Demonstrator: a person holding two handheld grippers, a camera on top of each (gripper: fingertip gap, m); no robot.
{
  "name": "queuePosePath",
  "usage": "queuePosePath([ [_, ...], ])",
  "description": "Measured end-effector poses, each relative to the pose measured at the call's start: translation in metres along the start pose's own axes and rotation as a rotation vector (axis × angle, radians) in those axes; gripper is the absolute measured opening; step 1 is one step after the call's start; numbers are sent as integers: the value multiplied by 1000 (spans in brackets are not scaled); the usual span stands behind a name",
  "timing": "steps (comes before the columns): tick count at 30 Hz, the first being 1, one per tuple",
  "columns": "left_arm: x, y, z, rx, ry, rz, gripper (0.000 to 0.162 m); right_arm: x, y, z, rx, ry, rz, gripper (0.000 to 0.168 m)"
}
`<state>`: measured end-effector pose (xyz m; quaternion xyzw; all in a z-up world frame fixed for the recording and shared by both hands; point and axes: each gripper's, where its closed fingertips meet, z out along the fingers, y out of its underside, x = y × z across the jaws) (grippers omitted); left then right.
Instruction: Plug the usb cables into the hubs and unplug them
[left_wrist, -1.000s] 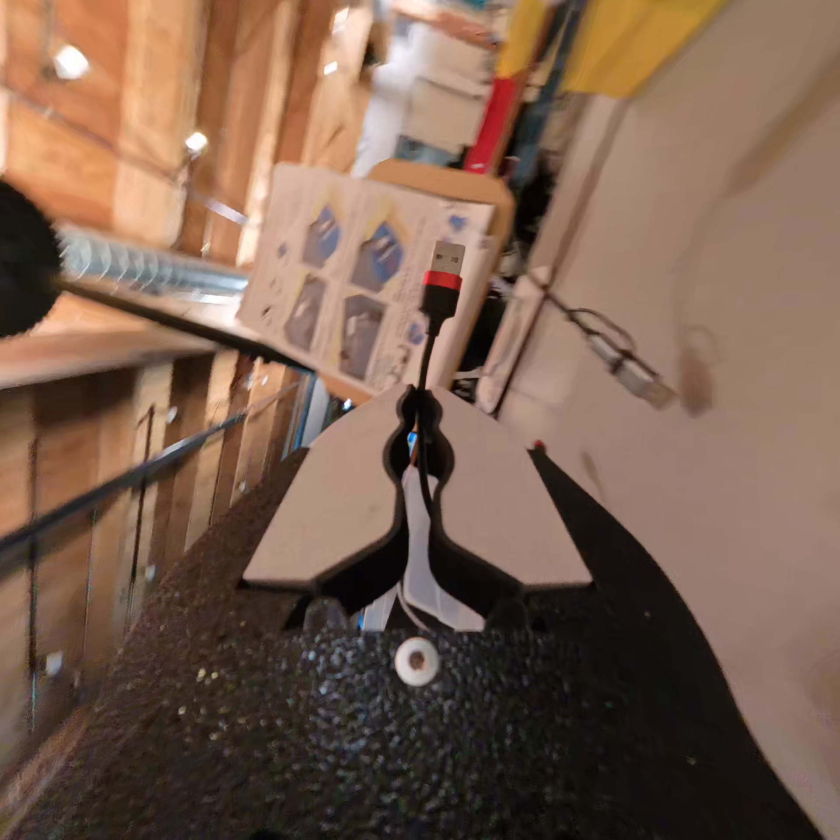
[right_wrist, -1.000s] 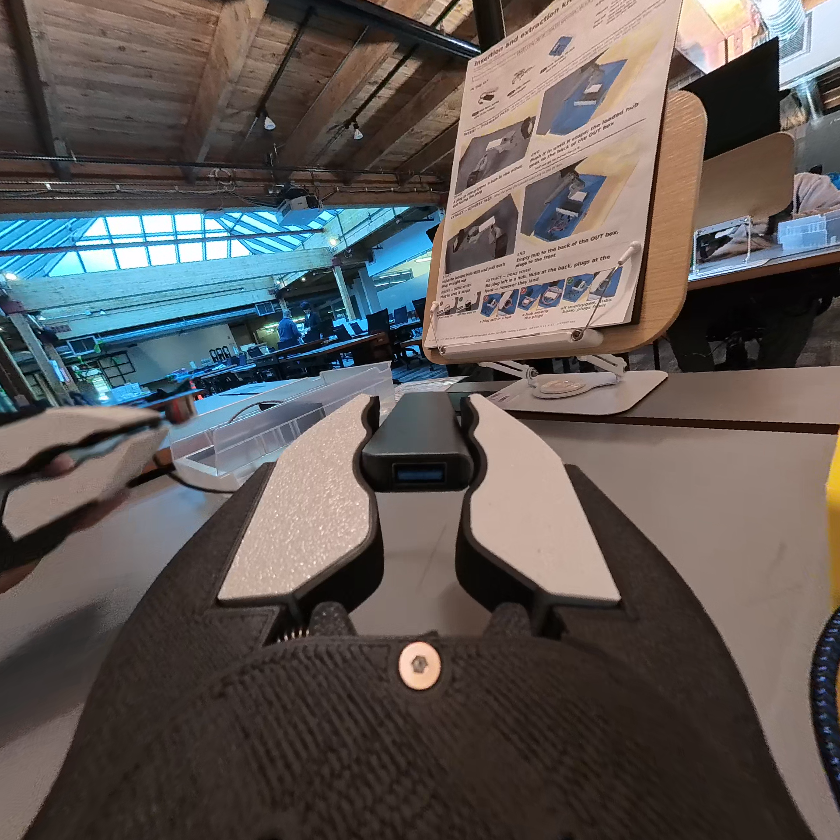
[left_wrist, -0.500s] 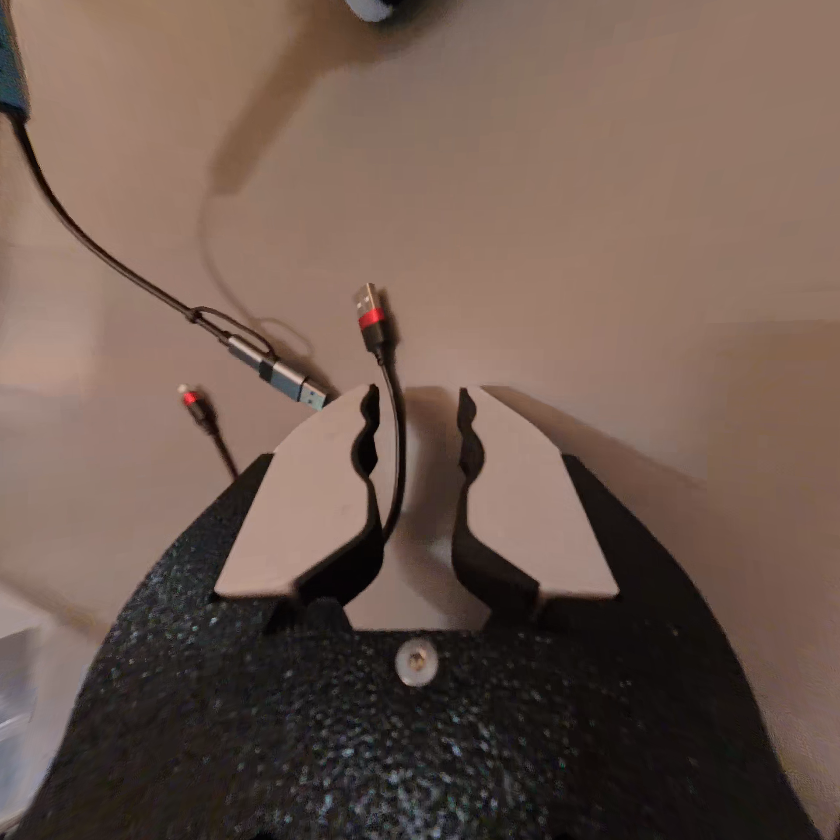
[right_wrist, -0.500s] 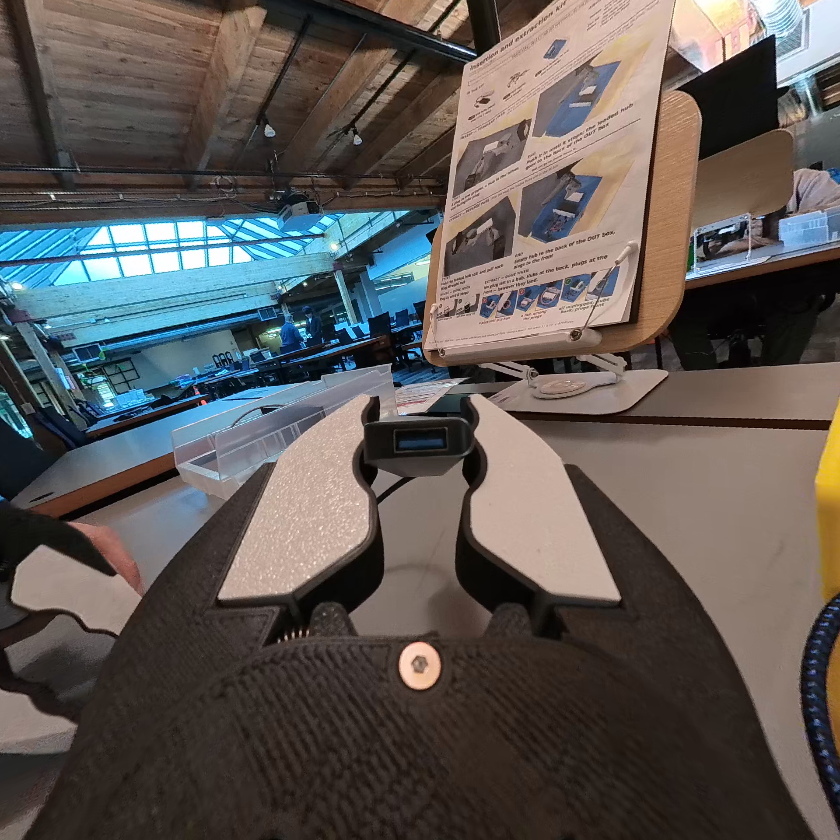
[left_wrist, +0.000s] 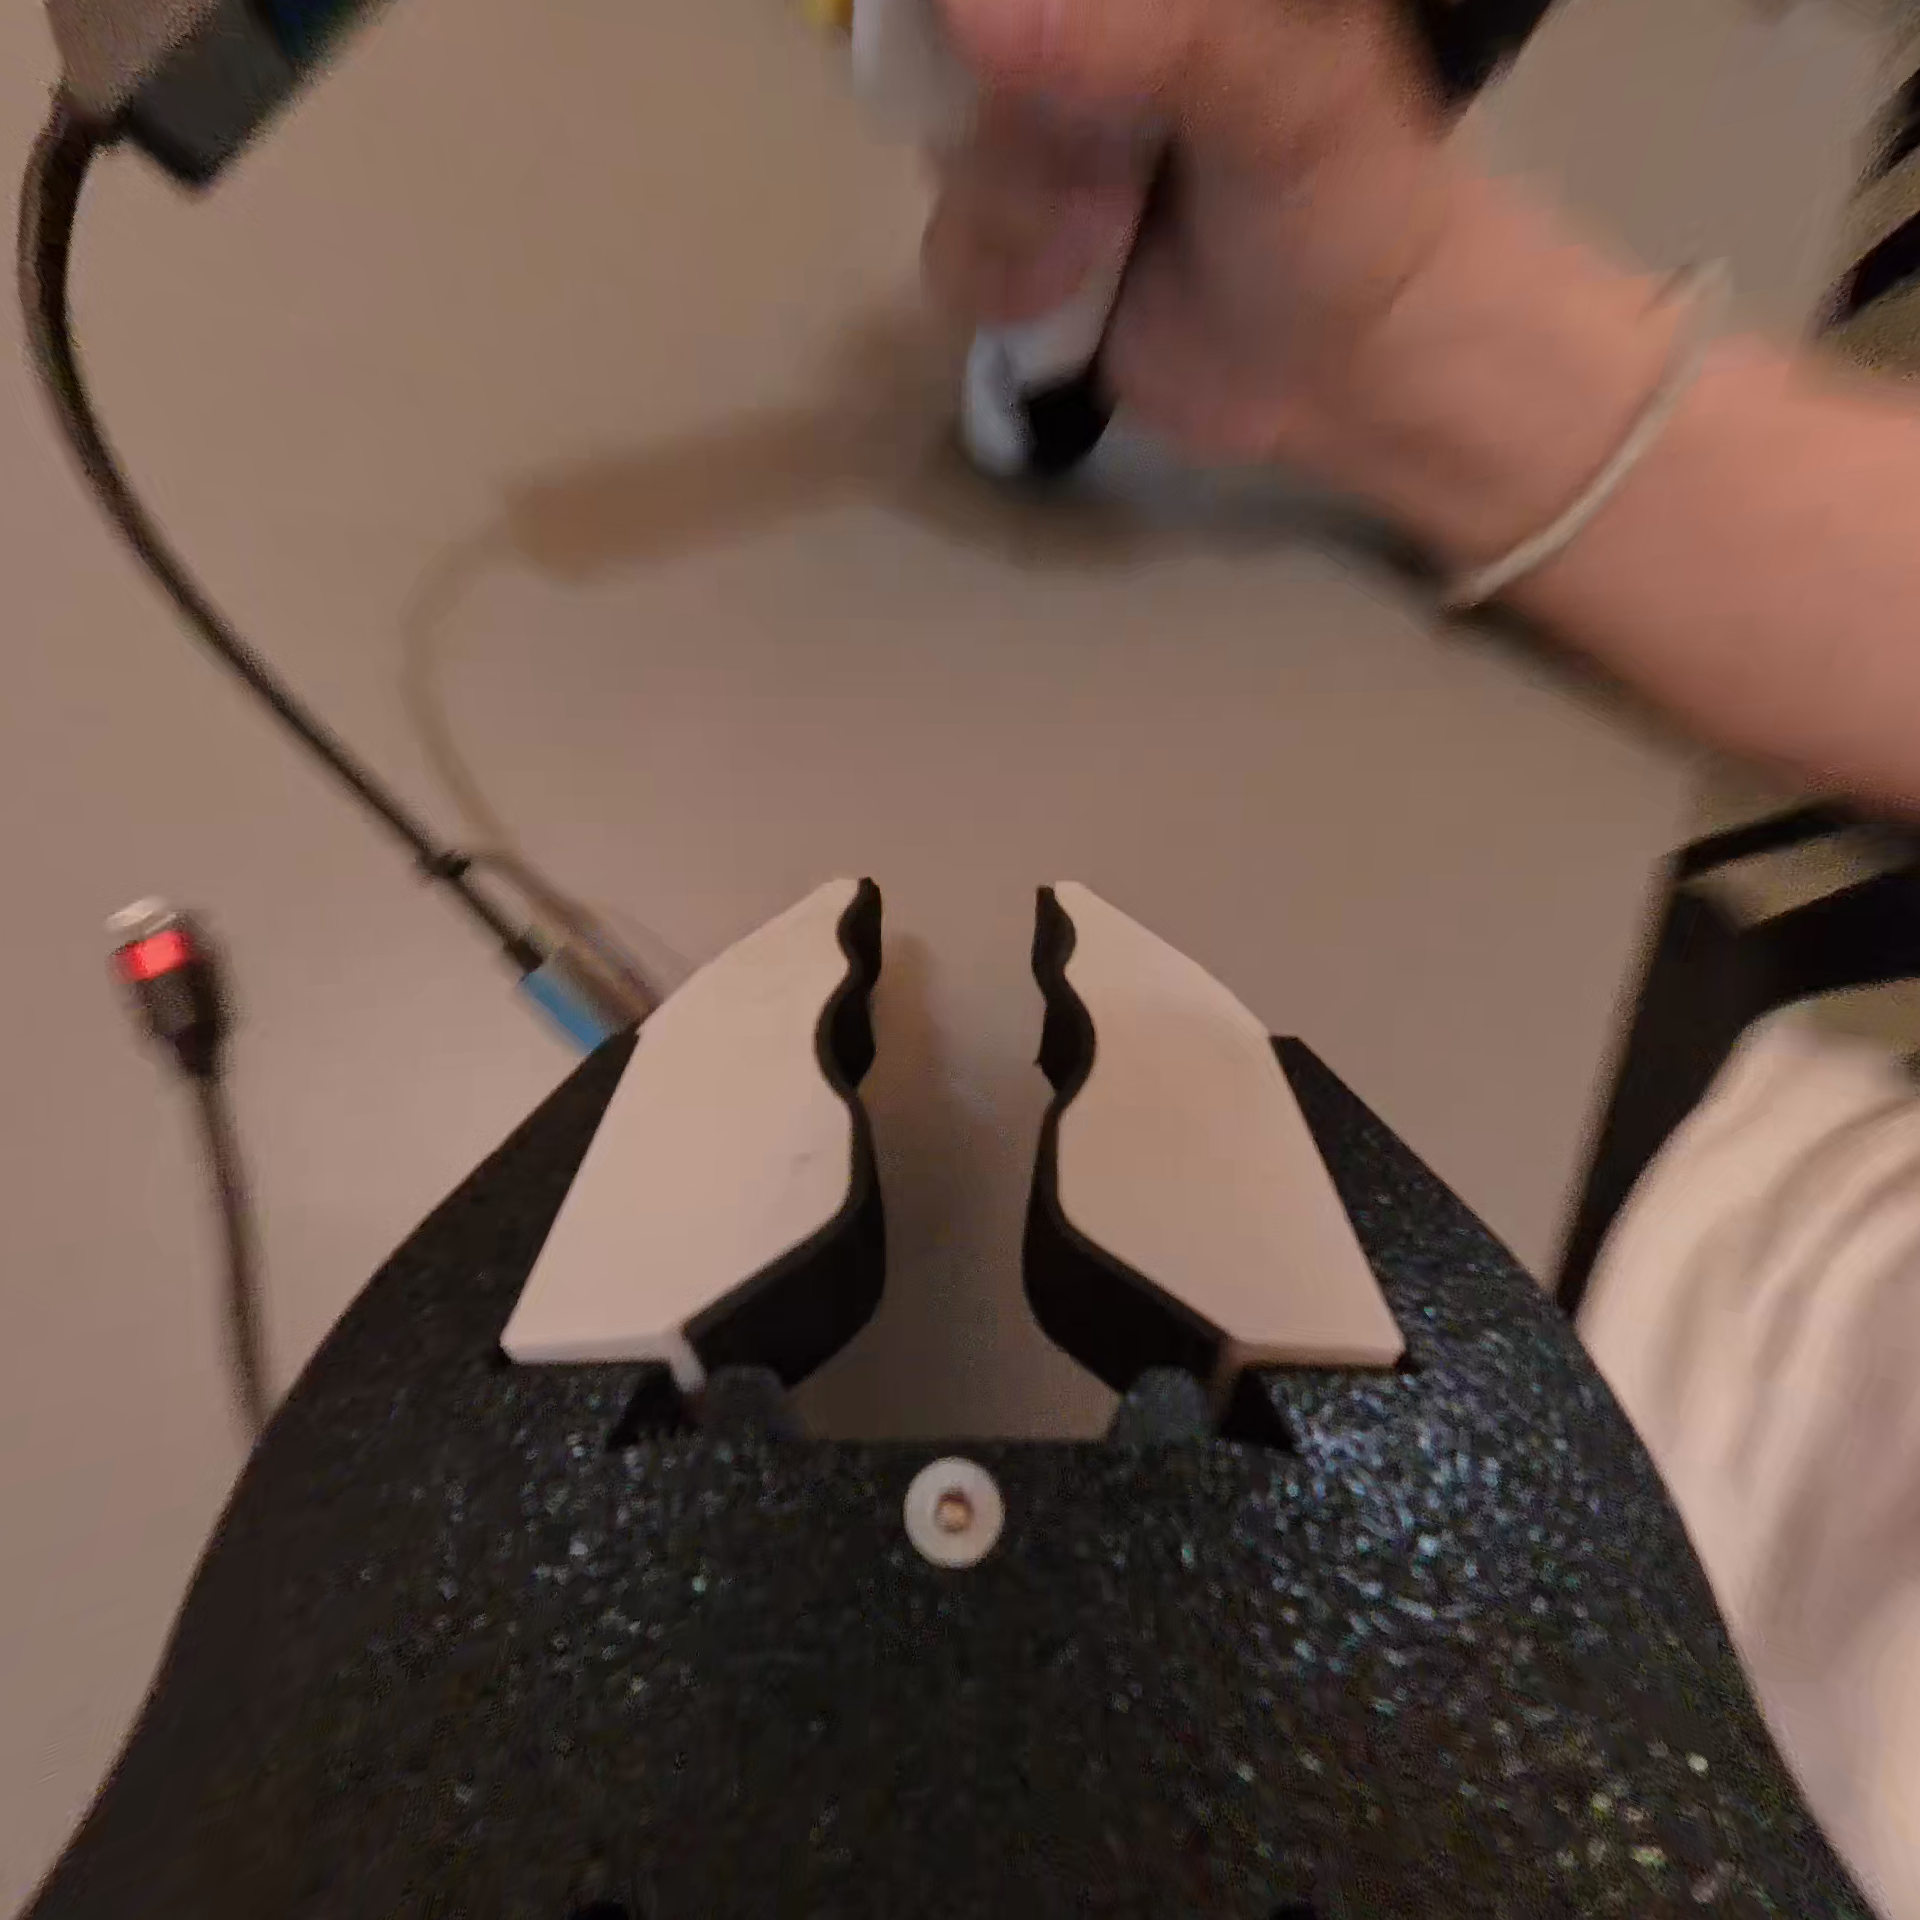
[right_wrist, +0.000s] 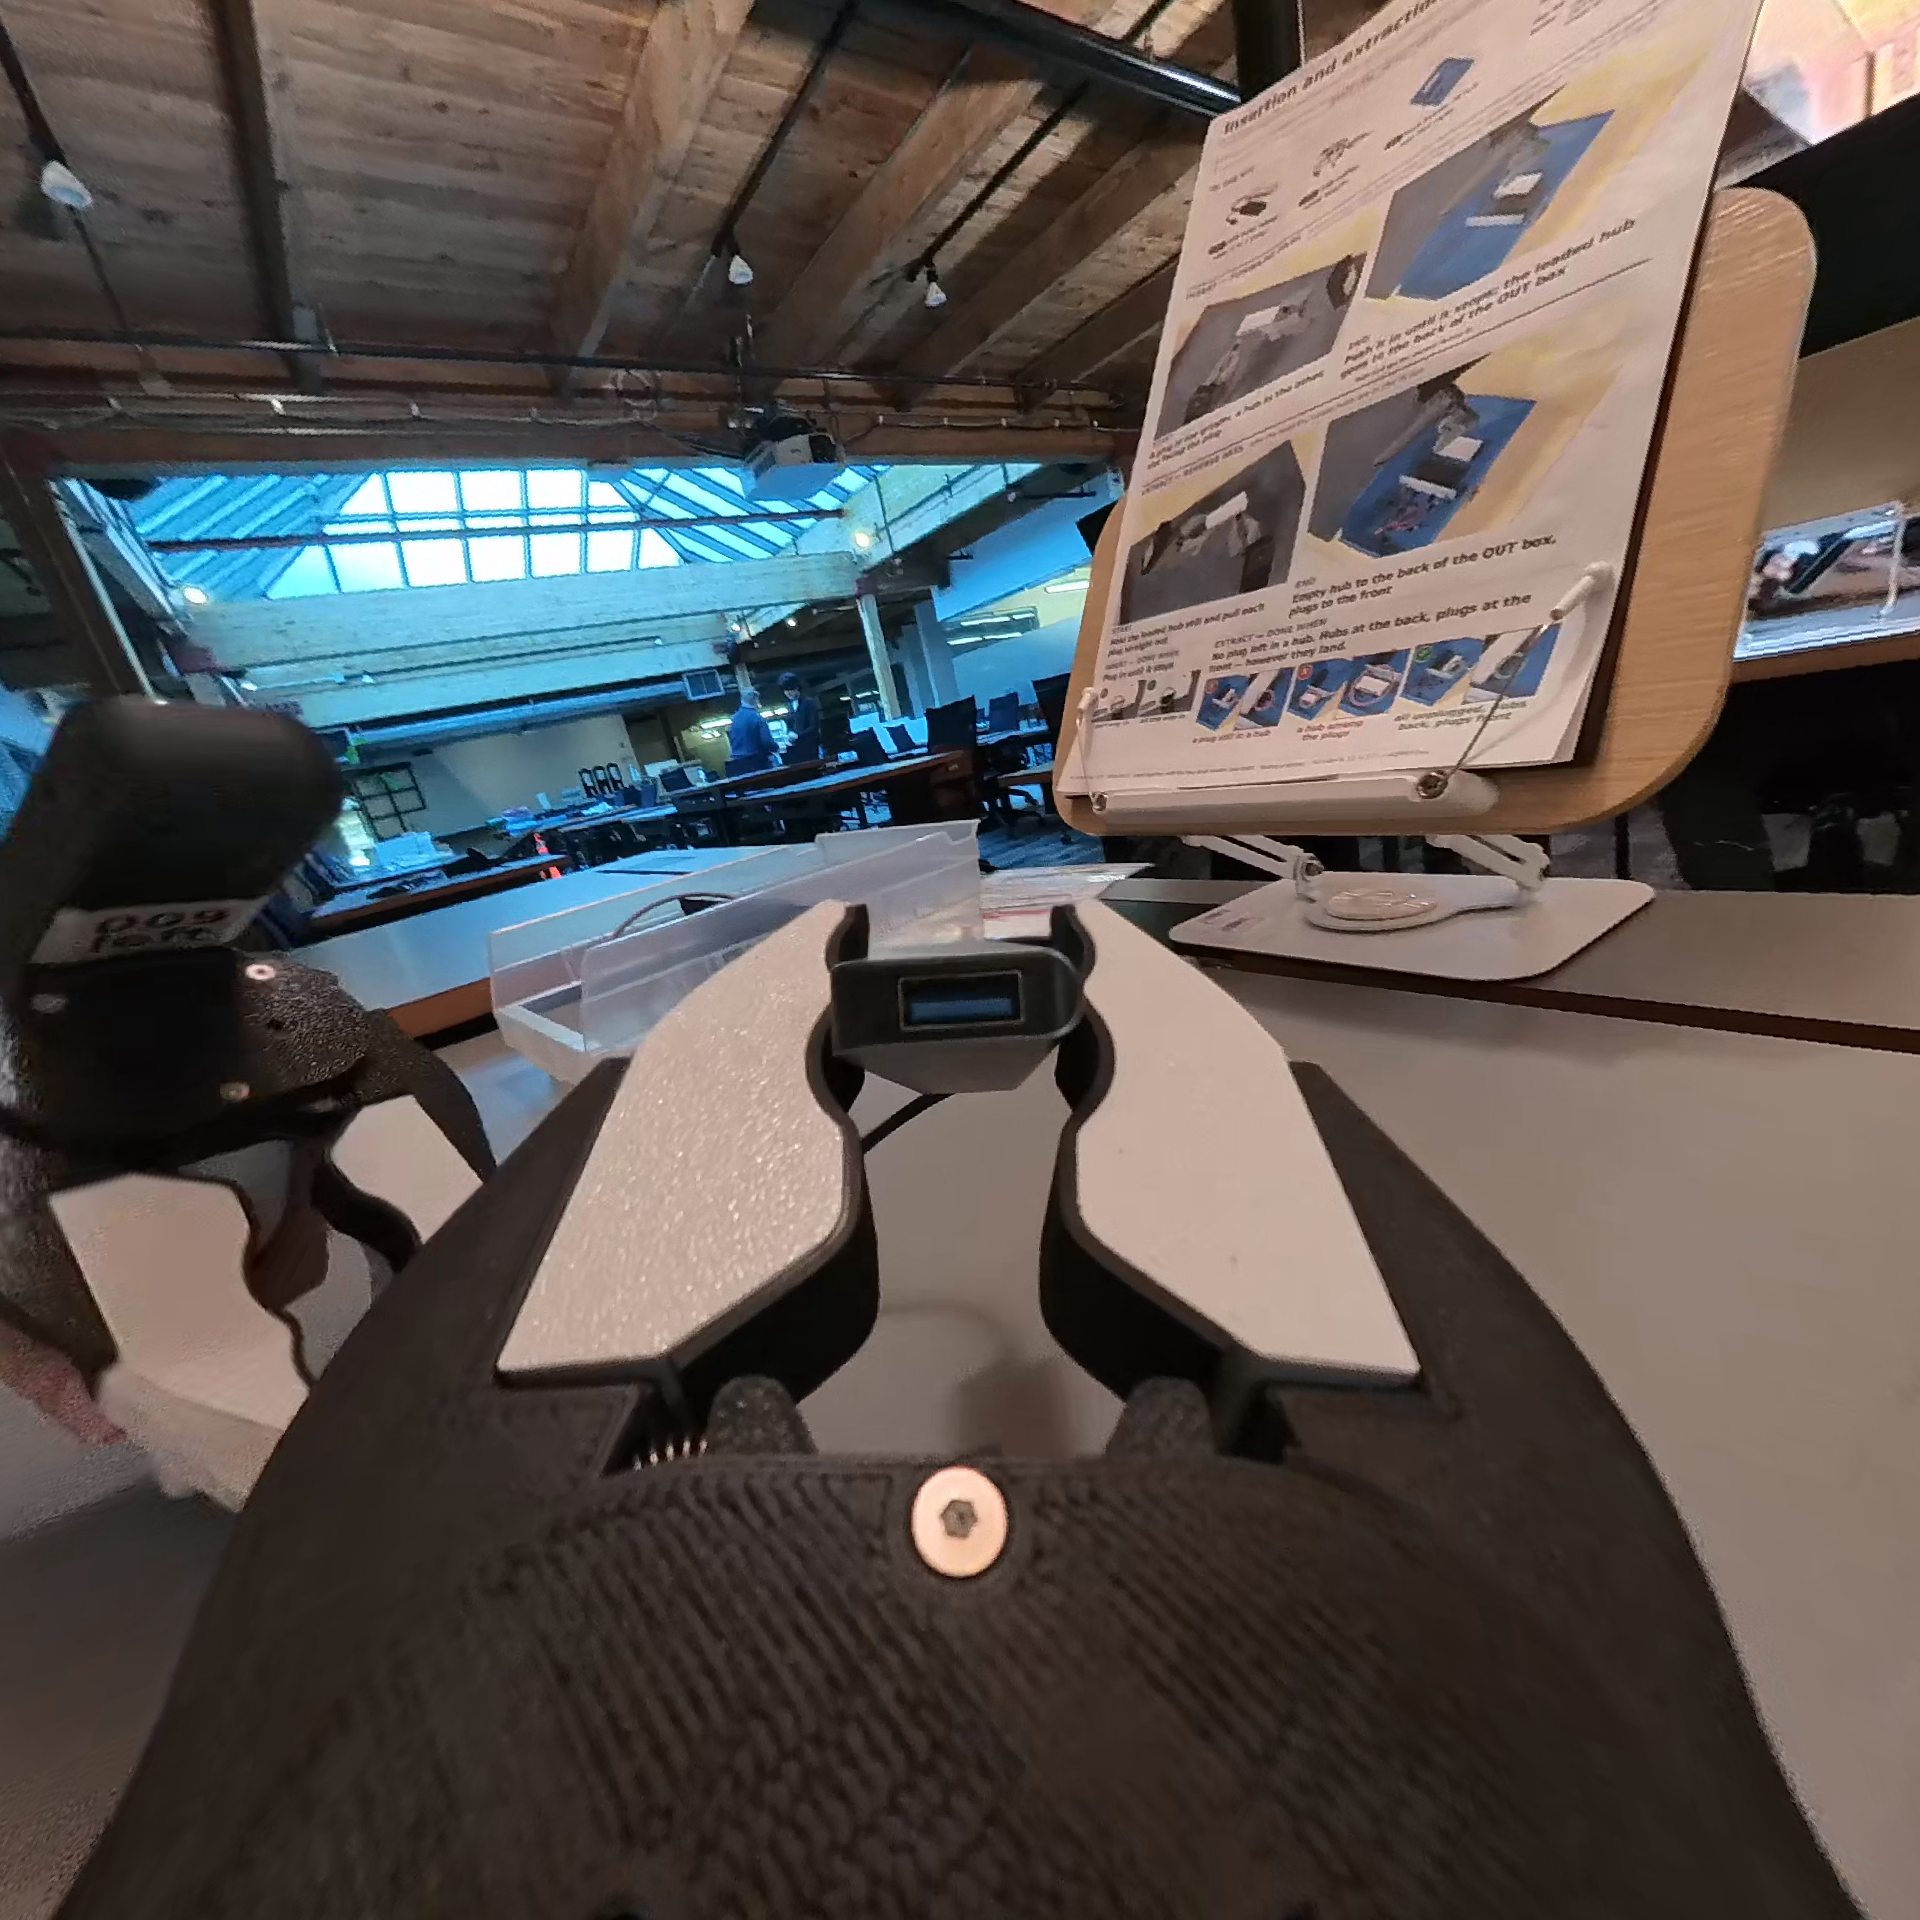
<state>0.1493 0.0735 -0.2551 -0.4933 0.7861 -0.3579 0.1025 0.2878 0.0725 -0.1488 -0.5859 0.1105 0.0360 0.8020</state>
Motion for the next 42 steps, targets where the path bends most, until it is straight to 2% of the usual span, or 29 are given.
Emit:
queuePosePath([
  [3, 23, -42, 2, 227, 226, -223, 28, -6, -3, 0, 22, -43, 18, 35],
  [6, 1, -70, 8, 429, 286, -477, 29, -16, -7, 1, 51, -113, 61, 35],
  [8, -15, -95, -5, 645, 422, -695, 39, -21, -9, 0, 71, -143, 81, 35],
  [10, -32, -114, -25, 838, 566, -871, 31, -26, -12, -1, 86, -187, 93, 35],
  [11, -39, -117, -29, 878, 576, -911, 25, -27, -14, -2, 100, -198, 99, 35],
  [16, -44, -120, -25, 828, 475, -868, 17, -29, -17, -4, 105, -207, 53, 35],
  [17, -43, -118, -20, 787, 460, -867, 20, -28, -17, -4, 108, -191, 34, 35],
  [19, -40, -109, -6, 681, 421, -895, 56, -29, -19, -4, 124, -161, -20, 35],
  [20, -36, -107, -3, 659, 418, -884, 56, -31, -19, -3, 129, -162, -35, 35],
  [22, -32, -113, -8, 712, 468, -895, 56, -37, -17, -1, 125, -181, -34, 35],
  [23, -35, -117, -13, 757, 497, -923, 48, -39, -16, 0, 120, -188, -34, 35],
  [24, -39, -121, -19, 809, 514, -935, 34, -43, -13, 2, 107, -204, -36, 35],
  [27, -53, -121, -28, 865, 447, -937, 21, -48, 0, 6, 34, -208, -82, 35],
  [31, -61, -124, -44, 901, 361, -886, 14, -51, 22, 11, -86, -187, -217, 35],
  [42, -57, -134, -54, 849, 273, -860, 10, -41, 25, 15, -111, -68, -298, 41],
])
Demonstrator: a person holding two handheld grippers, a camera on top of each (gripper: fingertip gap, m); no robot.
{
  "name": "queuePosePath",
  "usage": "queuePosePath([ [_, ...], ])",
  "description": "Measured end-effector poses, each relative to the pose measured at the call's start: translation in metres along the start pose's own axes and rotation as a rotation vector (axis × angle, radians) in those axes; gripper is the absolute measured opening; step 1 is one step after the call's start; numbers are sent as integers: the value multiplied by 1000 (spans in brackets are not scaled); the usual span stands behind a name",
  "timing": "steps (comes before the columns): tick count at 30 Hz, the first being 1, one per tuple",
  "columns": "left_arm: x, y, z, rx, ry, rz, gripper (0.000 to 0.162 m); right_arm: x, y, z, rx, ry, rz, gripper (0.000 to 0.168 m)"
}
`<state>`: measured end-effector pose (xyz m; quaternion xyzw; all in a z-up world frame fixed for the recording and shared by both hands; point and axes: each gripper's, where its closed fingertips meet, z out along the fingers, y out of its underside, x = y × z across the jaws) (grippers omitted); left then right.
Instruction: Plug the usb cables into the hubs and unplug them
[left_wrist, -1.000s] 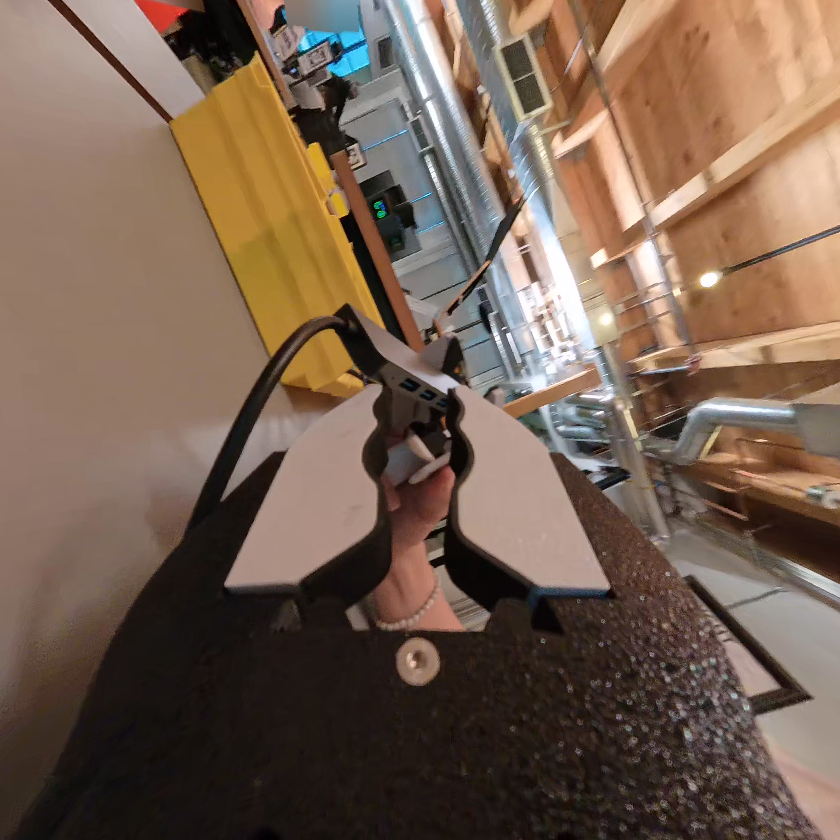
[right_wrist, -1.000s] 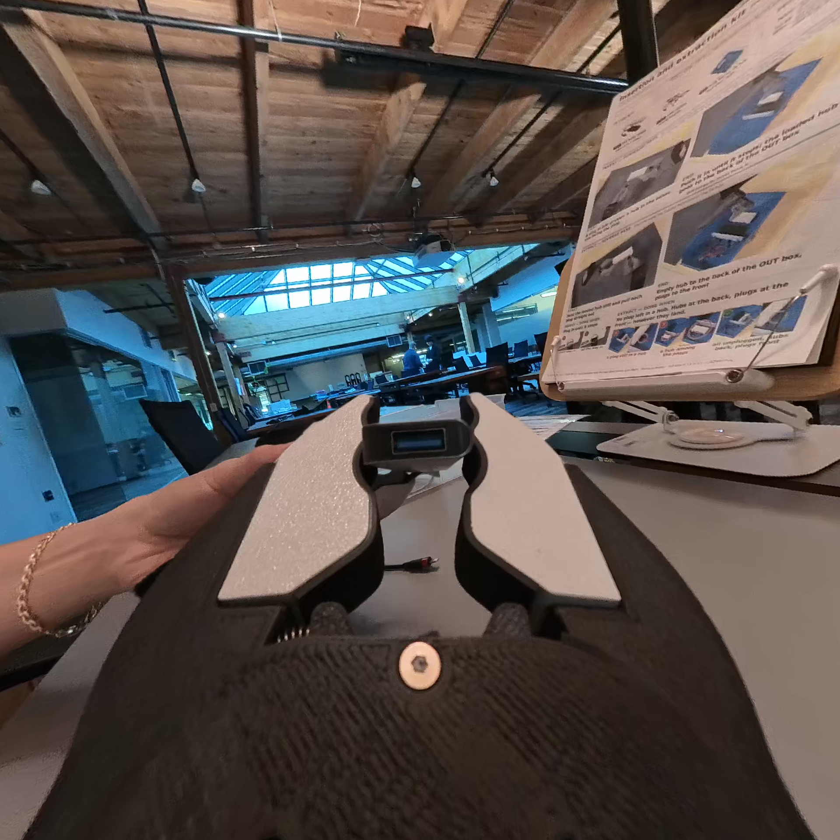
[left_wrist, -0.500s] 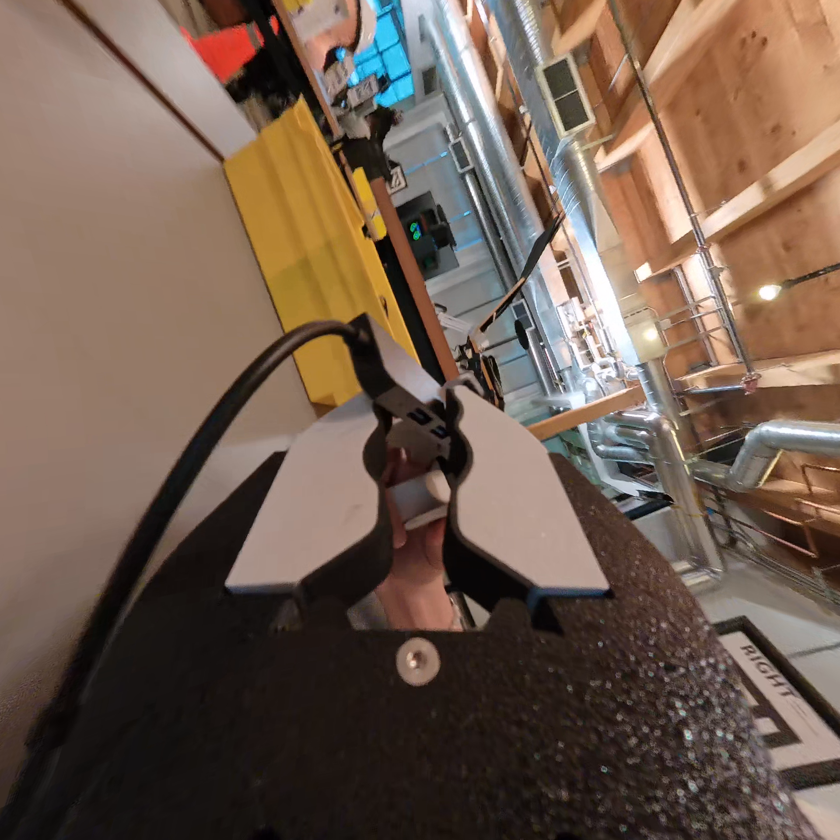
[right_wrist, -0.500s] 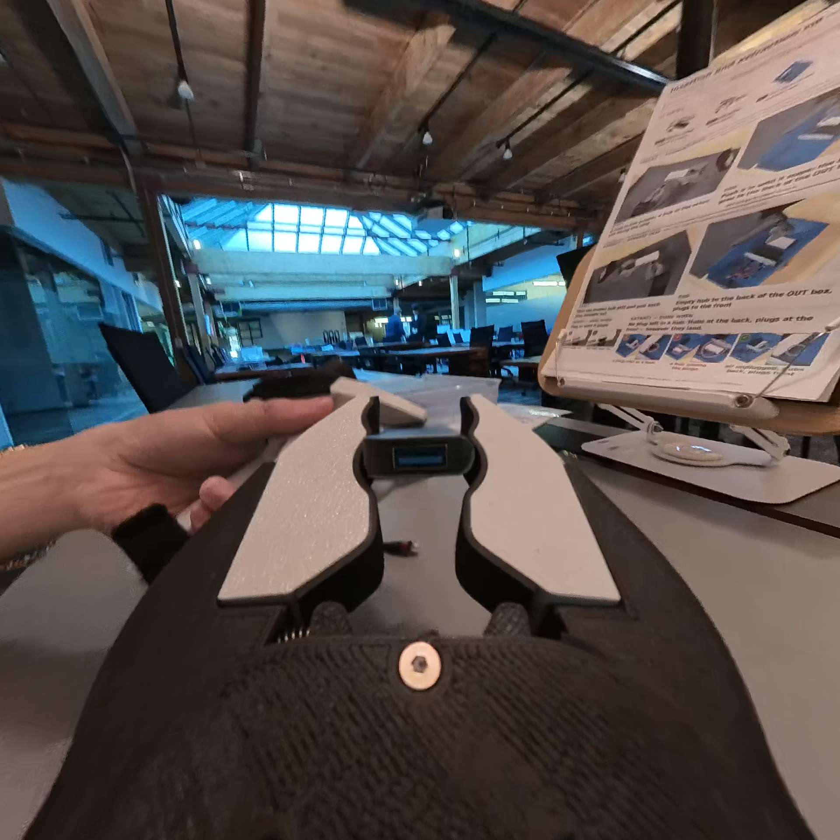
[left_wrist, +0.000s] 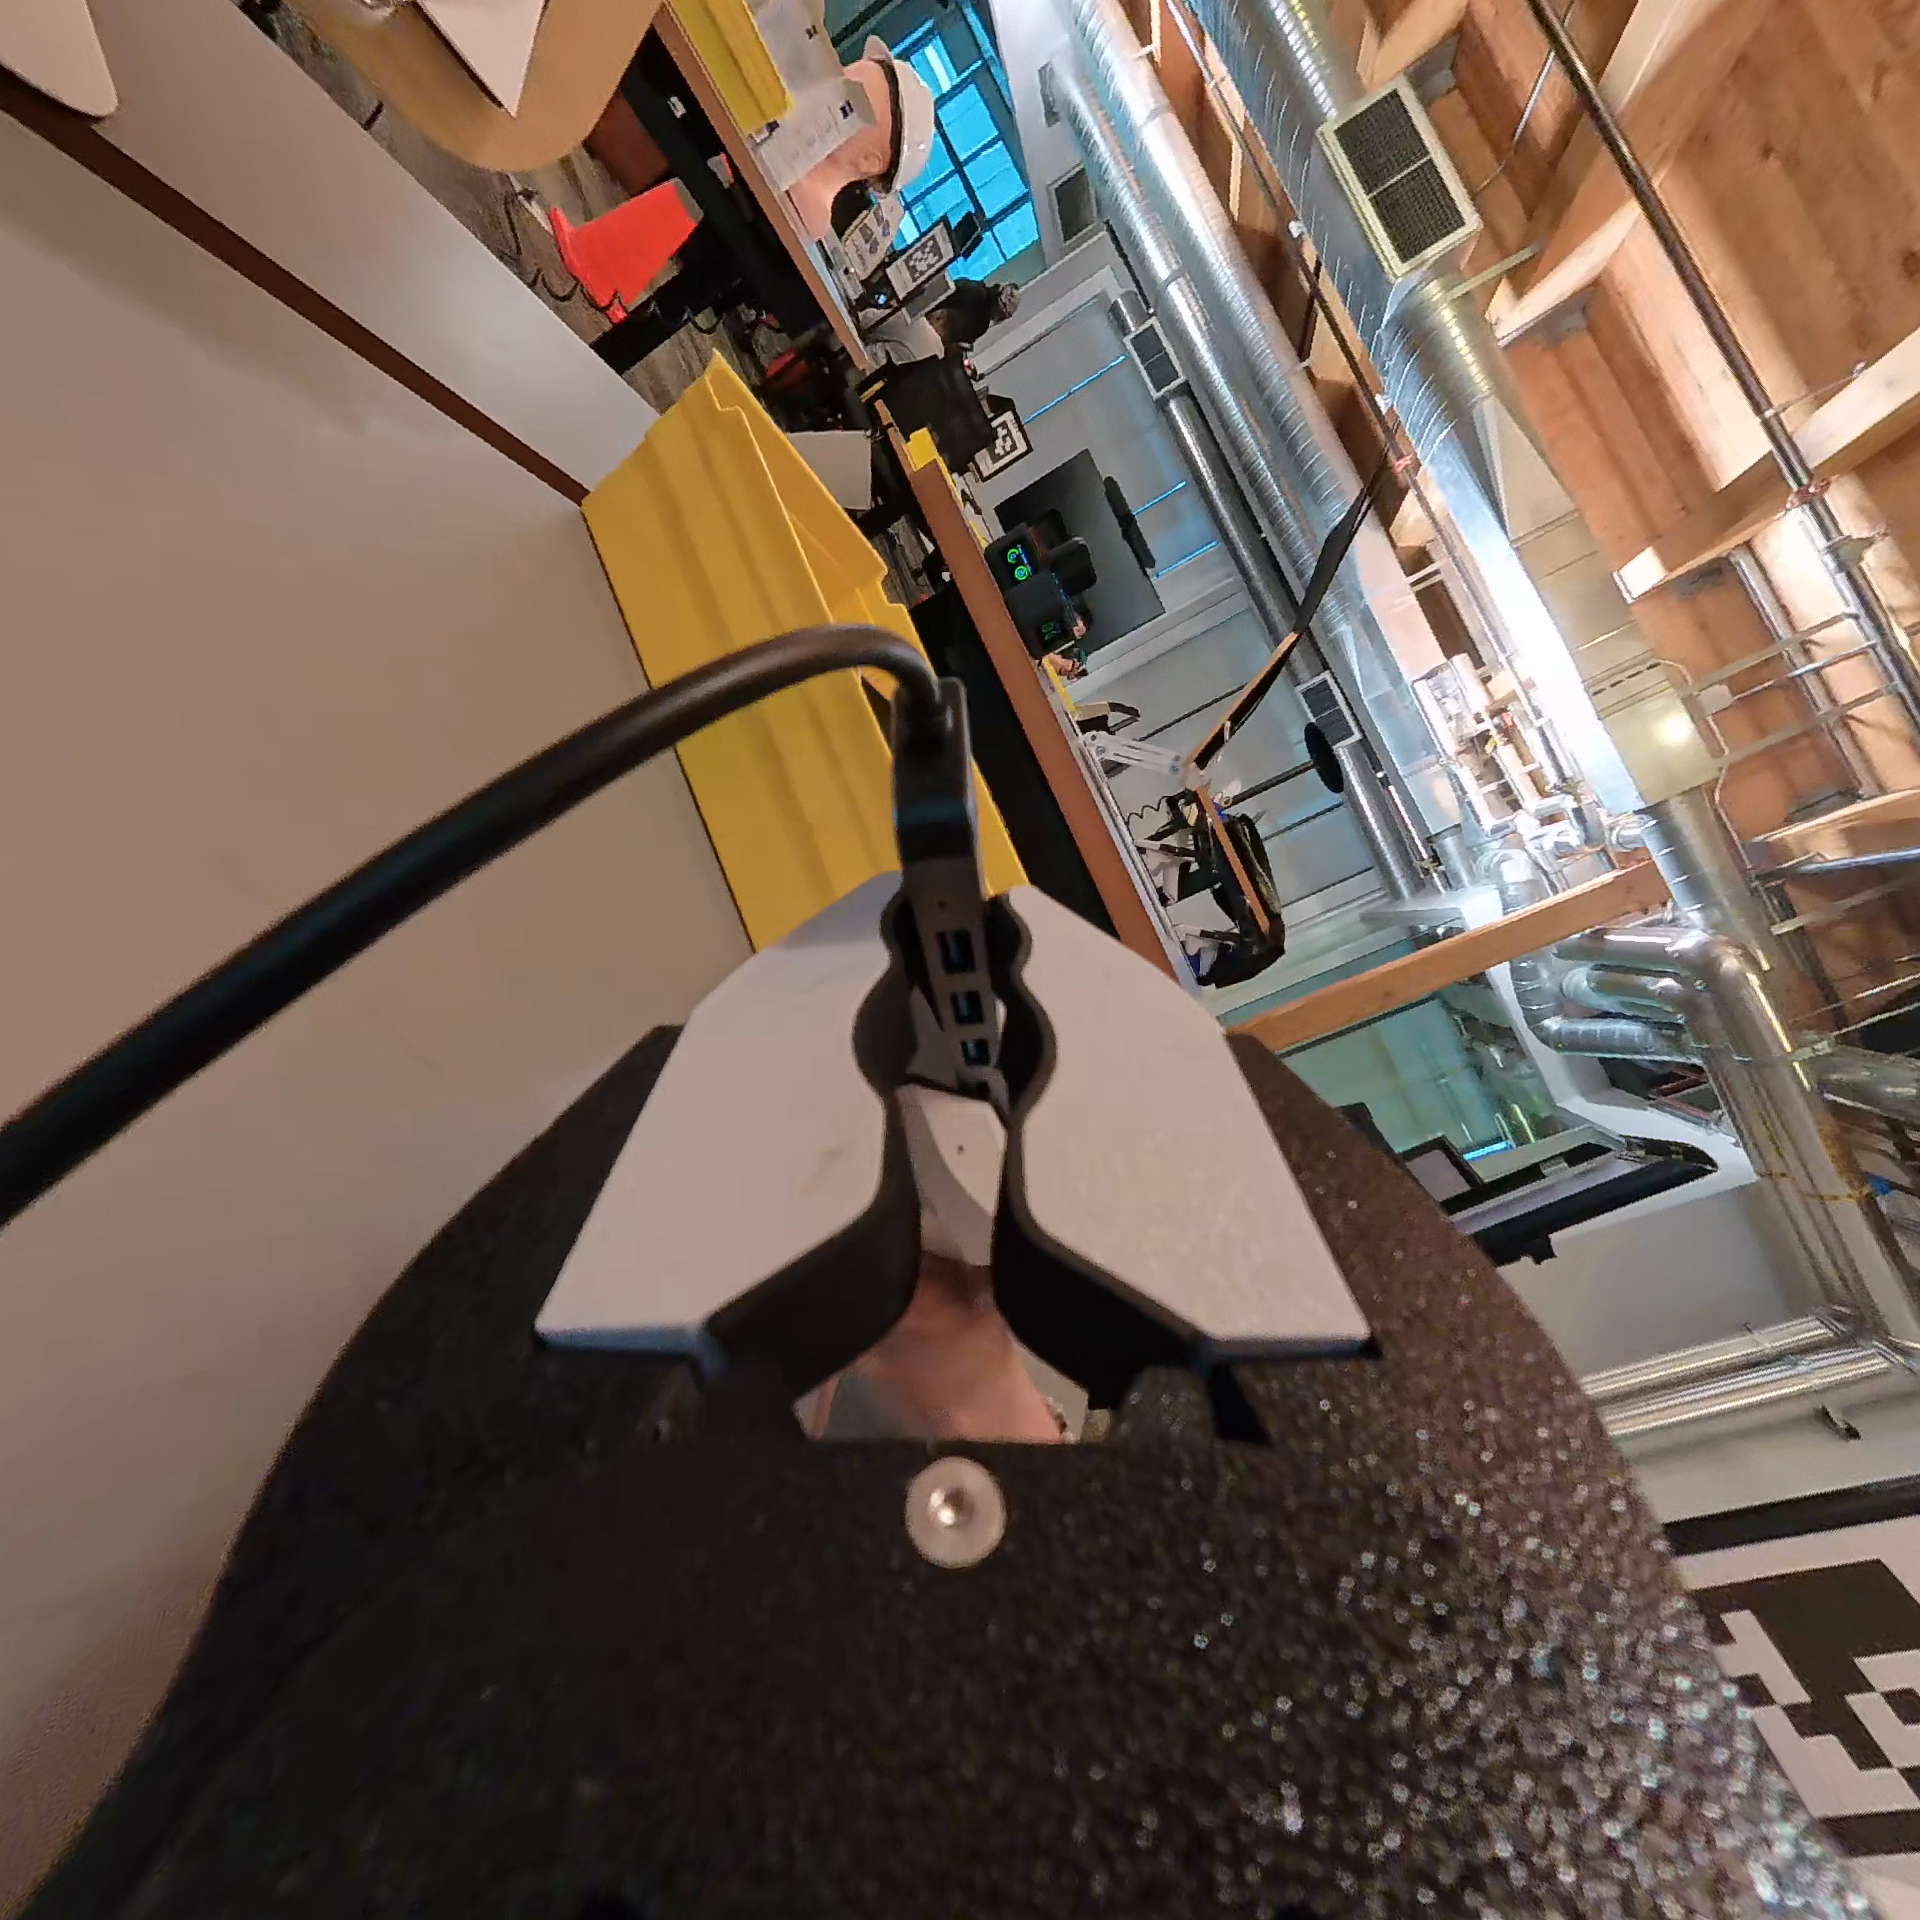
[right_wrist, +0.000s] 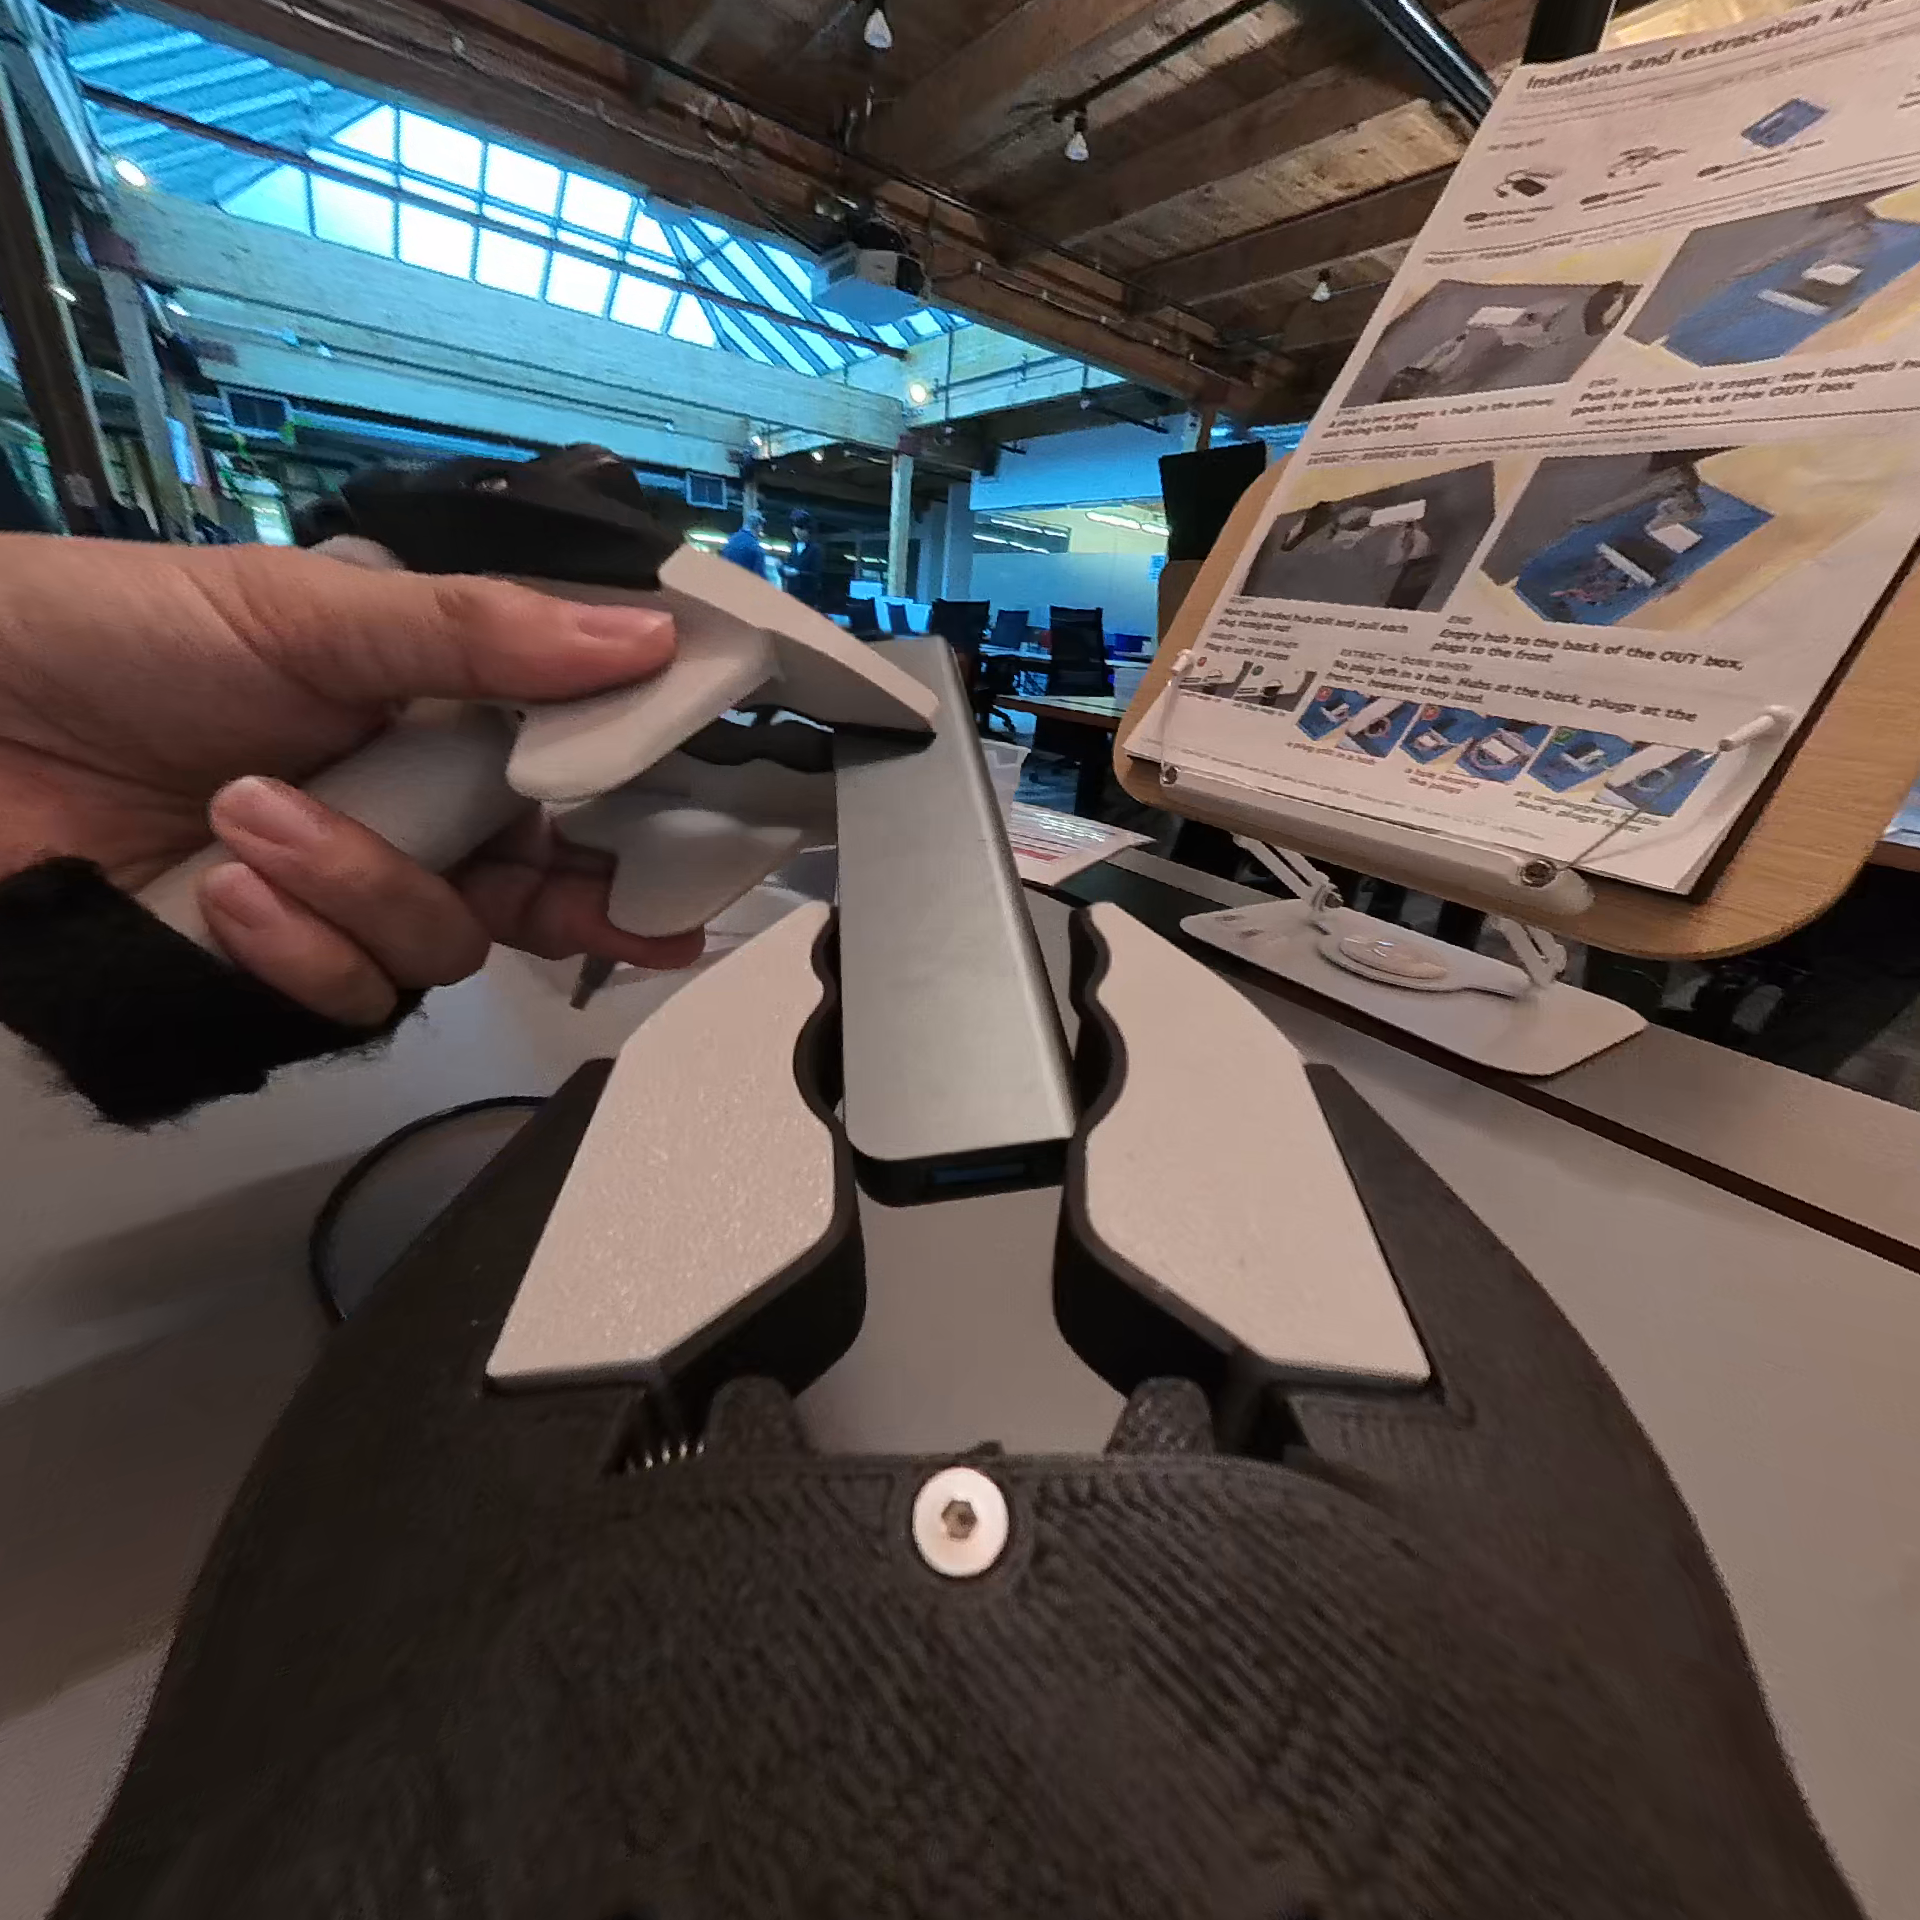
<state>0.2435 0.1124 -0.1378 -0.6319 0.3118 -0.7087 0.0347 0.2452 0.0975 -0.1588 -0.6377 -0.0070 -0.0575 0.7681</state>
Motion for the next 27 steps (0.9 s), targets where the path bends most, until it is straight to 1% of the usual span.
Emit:
queuePosePath([
  [5, 1, -3, -1, -5, -26, 21, 10, 1, 4, 3, -38, 24, -31, 41],
  [10, 4, -6, 0, -14, -45, 84, 11, -1, 7, 5, -61, 32, -58, 43],
  [11, 5, -7, 0, -17, -44, 90, 11, -2, 7, 5, -63, 23, -60, 38],
  [15, 3, -8, 2, -33, -59, 136, 12, -5, 9, 4, -82, -18, -7, 35],
  [18, 2, -11, 4, -29, -87, 207, 14, -6, 9, 6, -86, -31, 73, 35],
  [21, 3, -11, 4, -44, -110, 293, 14, -7, 10, 6, -82, -53, 98, 34],
  [24, 6, -9, 5, -62, -91, 303, 11, -6, 3, 4, -26, -69, 125, 36],
  [27, 4, -7, 4, -64, -104, 316, 10, -5, 1, 4, -8, -60, 137, 33],
])
